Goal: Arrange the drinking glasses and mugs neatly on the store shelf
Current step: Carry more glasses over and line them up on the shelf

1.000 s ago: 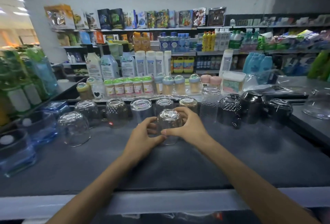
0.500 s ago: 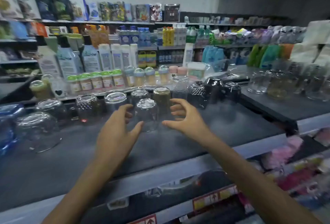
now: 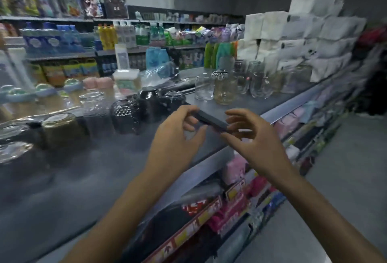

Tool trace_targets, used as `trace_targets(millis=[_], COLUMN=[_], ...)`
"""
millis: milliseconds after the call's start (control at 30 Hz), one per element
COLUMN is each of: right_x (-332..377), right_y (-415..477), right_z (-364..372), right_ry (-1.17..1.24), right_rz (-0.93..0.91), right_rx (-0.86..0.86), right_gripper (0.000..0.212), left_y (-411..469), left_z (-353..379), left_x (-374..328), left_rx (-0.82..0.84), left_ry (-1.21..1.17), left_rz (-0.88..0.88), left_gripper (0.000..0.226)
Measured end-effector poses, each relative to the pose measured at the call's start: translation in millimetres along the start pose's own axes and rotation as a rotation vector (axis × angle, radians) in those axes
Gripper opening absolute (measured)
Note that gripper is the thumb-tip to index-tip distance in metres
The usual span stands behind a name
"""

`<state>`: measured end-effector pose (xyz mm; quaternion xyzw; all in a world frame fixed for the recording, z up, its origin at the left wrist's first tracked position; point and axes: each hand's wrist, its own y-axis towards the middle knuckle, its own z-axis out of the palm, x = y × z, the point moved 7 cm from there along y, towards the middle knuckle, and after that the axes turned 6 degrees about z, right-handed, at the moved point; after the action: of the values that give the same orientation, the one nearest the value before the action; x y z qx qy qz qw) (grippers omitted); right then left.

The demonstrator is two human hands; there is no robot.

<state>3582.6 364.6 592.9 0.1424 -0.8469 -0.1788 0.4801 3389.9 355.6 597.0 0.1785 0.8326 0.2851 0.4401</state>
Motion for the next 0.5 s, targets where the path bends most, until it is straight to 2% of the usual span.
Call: trace_targets(millis=[100,200,333,400,500], right_x=[-38.8,-72.5,-101.9,-111.4,-131.6], right_y=[46.9,100.6,163.4,190.2,217.8], right_z=[-35.9,-51.6,-47.0,-40.7,-19.8], right_ry=[-0.046,-0.096,-0.15,-0.151,-0.152], right_rz=[-0.022,-0.017,-0.009,0.004,0.11], right_rx=[-0.06,-0.049,-0.033,-0.02,0.084], right_gripper=[0.041,0.048,0.071,0.085,0.107], left_y=[57.4,107.5,157.5,180.4,205.3], left_z=[49.2,77.0,95.8,100.7,108.1], left_x=[9.1,21.2,44.3,60.3,87.4], left_rx=[0.03,0.007,0.01,0.03,0.067], left_ry=[0.092,0.175,0.351,0.433,0.413], left_rz=[0.002,-0.024,-0.06,-0.106,-0.209], left_gripper=[0.039,0.046,0.055,0.068,0.082])
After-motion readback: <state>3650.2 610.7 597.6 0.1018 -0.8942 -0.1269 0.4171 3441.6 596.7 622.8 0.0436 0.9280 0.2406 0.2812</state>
